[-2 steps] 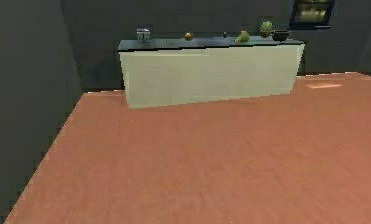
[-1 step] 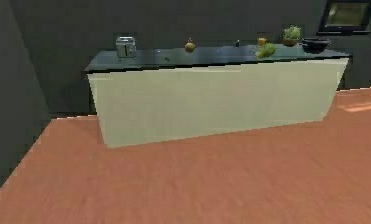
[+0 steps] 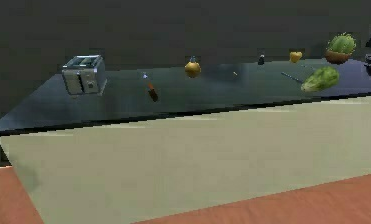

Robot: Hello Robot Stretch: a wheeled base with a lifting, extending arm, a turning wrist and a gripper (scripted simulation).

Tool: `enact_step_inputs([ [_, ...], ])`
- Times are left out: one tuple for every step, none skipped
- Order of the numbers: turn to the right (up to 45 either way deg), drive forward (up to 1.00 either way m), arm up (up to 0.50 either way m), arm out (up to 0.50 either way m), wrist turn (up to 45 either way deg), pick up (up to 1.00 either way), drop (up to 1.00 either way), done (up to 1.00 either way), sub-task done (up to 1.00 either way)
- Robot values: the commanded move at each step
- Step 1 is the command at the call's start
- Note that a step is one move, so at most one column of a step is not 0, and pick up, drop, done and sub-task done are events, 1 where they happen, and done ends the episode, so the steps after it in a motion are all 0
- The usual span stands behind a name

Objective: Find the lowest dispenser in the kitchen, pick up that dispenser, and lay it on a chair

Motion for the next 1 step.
enact_step_inputs([
  [-6.0, 0.0, 0.0, 0.0, 0.0, 0.0, 0.0, 0.0, 0.0],
])
